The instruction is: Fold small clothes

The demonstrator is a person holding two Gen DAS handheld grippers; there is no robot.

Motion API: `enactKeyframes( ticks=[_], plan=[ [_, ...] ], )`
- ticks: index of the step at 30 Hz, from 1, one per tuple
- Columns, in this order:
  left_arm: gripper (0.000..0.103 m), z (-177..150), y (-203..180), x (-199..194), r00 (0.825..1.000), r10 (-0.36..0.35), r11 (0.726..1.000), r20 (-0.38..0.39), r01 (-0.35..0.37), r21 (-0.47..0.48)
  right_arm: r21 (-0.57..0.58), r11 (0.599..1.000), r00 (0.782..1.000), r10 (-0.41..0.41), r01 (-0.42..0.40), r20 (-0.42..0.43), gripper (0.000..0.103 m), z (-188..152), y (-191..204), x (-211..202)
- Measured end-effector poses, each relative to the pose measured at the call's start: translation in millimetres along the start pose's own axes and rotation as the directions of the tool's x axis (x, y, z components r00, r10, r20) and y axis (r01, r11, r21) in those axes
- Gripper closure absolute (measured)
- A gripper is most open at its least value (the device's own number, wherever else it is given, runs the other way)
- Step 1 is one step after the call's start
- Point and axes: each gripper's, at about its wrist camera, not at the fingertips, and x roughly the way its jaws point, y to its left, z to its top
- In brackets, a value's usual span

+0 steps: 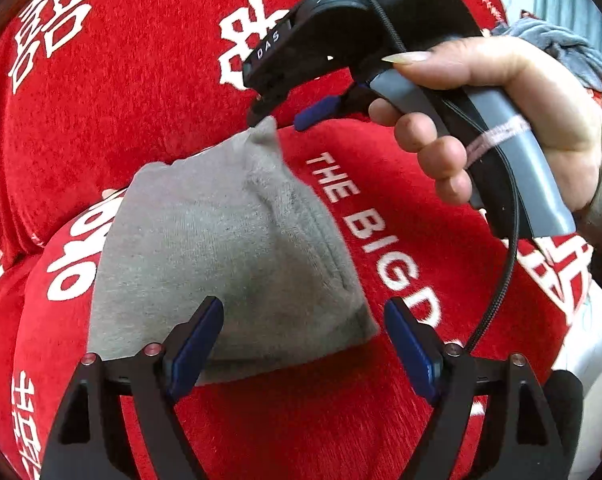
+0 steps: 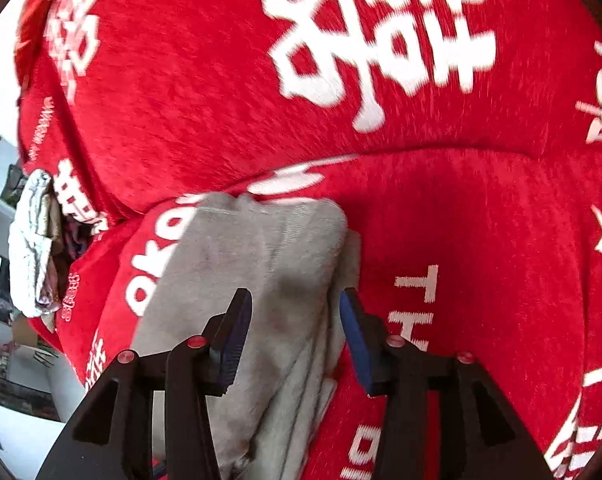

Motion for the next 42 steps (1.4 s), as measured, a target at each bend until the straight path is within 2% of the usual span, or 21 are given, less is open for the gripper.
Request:
enactKeyframes(
  ticks=[2,5,8,10,12,15,16,18,19,22,25,27,29,31,35,37,39,41,42],
  plan=[
    [0.020,-3,8,-9,1.000,-0.015,1.000,0.014,0.015,-0.014,-0.032,0.999,0.999,0.026,-0.025,0.024,0.053,-5,10,-12],
    [0.020,-7,33,-25,0.998,-0.057,0.996,0.039,0.060,-0.073,-0.083,0.991,0.994,0.109,-0.106,0.032,0.053,-14,32,-22],
    [0.020,-4,62,-31,0.997,-0.048,0.987,0.056,0.056,-0.153,-0.087,0.978,0.982,0.189,-0.189,-0.006,0.053,-24,47,-13],
    [0.020,0,87,-28,0.997,-0.054,0.970,0.055,0.066,-0.235,-0.071,0.973,0.975,0.216,-0.219,-0.044,0.053,-31,51,-1],
    [0.020,1,108,-17,0.999,-0.042,0.952,0.031,0.049,-0.302,-0.071,0.977,0.977,0.196,-0.202,-0.084,0.053,-40,51,12],
    [0.020,-4,132,16,0.996,0.032,0.935,-0.082,-0.059,-0.350,-0.055,0.994,0.992,0.091,-0.096,-0.083,0.056,-52,31,24],
    [0.020,-7,136,25,0.993,0.035,0.933,-0.111,-0.072,-0.352,-0.018,0.993,0.991,0.116,-0.118,-0.065,0.058,-55,19,23],
    [0.019,-14,144,31,0.992,-0.029,0.922,-0.120,-0.020,-0.387,0.034,0.985,0.985,0.171,-0.170,-0.037,0.059,-58,5,19],
    [0.019,-15,147,29,0.993,-0.045,0.915,-0.114,-0.005,-0.404,0.034,0.985,0.985,0.169,-0.168,-0.030,0.058,-59,4,15],
    [0.019,-5,151,16,0.997,-0.036,0.911,-0.068,0.005,-0.411,0.003,0.990,0.990,0.139,-0.139,-0.006,0.055,-61,14,4],
    [0.019,10,151,20,0.997,-0.020,0.919,-0.068,-0.009,-0.394,-0.030,0.979,0.979,0.202,-0.201,0.020,0.052,-58,24,-7],
    [0.019,22,151,29,0.996,-0.003,0.927,-0.085,-0.029,-0.373,-0.056,0.977,0.978,0.207,-0.205,0.022,0.048,-51,31,-2],
    [0.019,32,152,41,0.993,0.016,0.932,-0.118,-0.057,-0.358,-0.027,0.982,0.983,0.186,-0.186,-0.003,0.048,-40,26,14],
    [0.019,37,155,51,0.991,0.005,0.930,-0.136,-0.054,-0.363,0.022,0.986,0.986,0.167,-0.166,-0.023,0.048,-31,12,30],
    [0.019,42,159,66,0.989,-0.006,0.929,-0.150,-0.050,-0.367,0.100,0.978,0.983,0.183,-0.184,0.018,0.049,-10,-19,47],
    [0.019,43,159,73,0.988,-0.012,0.931,-0.152,-0.044,-0.362,0.127,0.983,0.991,0.129,-0.133,0.039,0.049,1,-33,54],
    [0.019,43,158,76,0.988,-0.011,0.934,-0.153,-0.044,-0.355,0.157,0.982,0.994,0.107,-0.108,0.014,0.050,7,-44,62],
    [0.019,43,158,76,0.989,-0.006,0.937,-0.147,-0.045,-0.346,0.159,0.986,0.999,0.048,-0.051,0.020,0.048,9,-45,56],
    [0.019,43,158,76,0.989,-0.007,0.939,-0.145,-0.044,-0.342,0.138,0.989,0.998,0.049,-0.054,0.040,0.048,7,-40,47]
  ],
)
